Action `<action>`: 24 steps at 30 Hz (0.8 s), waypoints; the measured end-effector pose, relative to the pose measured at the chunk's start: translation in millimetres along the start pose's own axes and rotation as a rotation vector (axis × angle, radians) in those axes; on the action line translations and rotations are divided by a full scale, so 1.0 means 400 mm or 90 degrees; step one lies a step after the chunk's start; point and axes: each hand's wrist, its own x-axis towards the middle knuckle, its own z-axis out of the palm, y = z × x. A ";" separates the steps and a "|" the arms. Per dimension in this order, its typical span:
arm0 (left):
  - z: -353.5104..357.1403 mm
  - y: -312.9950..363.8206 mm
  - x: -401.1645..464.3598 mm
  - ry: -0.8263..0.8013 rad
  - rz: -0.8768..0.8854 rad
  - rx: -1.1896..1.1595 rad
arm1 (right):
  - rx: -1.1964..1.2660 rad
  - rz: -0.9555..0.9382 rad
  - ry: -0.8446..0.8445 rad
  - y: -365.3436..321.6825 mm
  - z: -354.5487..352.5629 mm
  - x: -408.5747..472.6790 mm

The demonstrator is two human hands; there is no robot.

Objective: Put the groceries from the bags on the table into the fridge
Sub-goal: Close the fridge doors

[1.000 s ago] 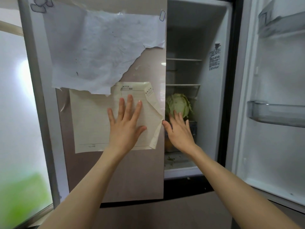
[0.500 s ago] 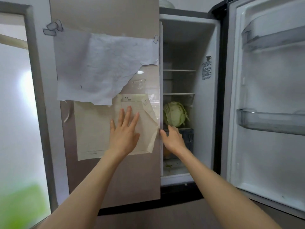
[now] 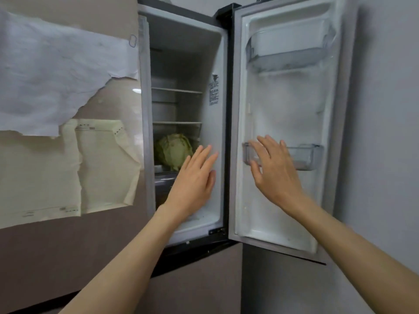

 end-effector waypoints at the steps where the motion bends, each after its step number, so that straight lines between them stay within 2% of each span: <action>1: 0.019 0.035 0.022 -0.007 0.020 -0.010 | -0.015 0.010 0.006 0.032 -0.018 -0.004; 5: 0.080 0.163 0.102 -0.043 0.072 -0.011 | -0.043 0.069 0.030 0.150 -0.072 -0.026; 10: 0.141 0.252 0.149 -0.053 0.084 0.003 | -0.040 0.080 -0.027 0.223 -0.096 -0.052; 15: 0.140 0.240 0.154 0.028 0.087 0.049 | -0.056 0.032 0.024 0.204 -0.091 -0.061; 20: 0.100 0.194 0.122 0.062 0.064 0.014 | -0.007 -0.046 0.055 0.166 -0.104 -0.058; 24: 0.058 0.145 0.091 0.067 0.005 -0.037 | -0.040 -0.100 0.061 0.150 -0.116 -0.052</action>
